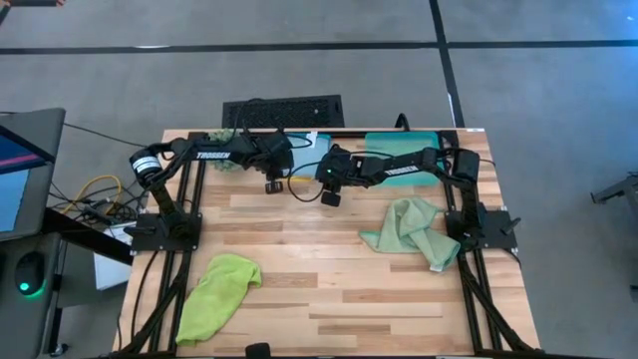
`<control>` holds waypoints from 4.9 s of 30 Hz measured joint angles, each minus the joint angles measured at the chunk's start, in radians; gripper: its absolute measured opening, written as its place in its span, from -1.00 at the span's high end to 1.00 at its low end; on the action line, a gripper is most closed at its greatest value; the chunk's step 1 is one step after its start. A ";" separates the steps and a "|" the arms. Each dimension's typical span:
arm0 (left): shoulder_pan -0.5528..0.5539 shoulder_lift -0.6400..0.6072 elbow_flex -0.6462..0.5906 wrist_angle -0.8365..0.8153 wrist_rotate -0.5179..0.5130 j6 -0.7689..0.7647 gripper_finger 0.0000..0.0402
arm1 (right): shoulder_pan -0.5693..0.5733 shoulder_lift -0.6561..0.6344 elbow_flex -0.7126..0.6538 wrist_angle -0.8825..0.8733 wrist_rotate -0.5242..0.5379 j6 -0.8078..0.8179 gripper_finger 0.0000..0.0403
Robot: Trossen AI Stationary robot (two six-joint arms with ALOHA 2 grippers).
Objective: Fold microfiber towels
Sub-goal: Adjust the stack of folded microfiber cloths, then adjust the blue bin, then adjust the light green microfiber cloth, then fold the blue microfiber cloth
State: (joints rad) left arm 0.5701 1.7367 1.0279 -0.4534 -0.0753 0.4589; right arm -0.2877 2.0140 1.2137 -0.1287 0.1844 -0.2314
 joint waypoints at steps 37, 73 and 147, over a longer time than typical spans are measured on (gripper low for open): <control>-0.679 0.001 0.016 -0.278 -0.100 -0.544 1.00 | -0.291 -0.570 -0.379 -0.287 0.078 0.262 0.98; -0.793 -0.220 0.009 -0.299 -0.253 -0.638 1.00 | -0.007 -0.396 -0.281 -0.072 0.072 0.540 0.98; -0.829 -0.213 -0.318 -0.033 -0.312 -0.298 0.25 | 0.669 -0.131 -0.155 0.064 0.432 0.259 -0.05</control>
State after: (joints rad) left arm -0.2587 1.5232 0.7099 -0.4859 -0.3877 0.1610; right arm 0.3811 1.8833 1.0588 -0.0643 0.6163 0.0275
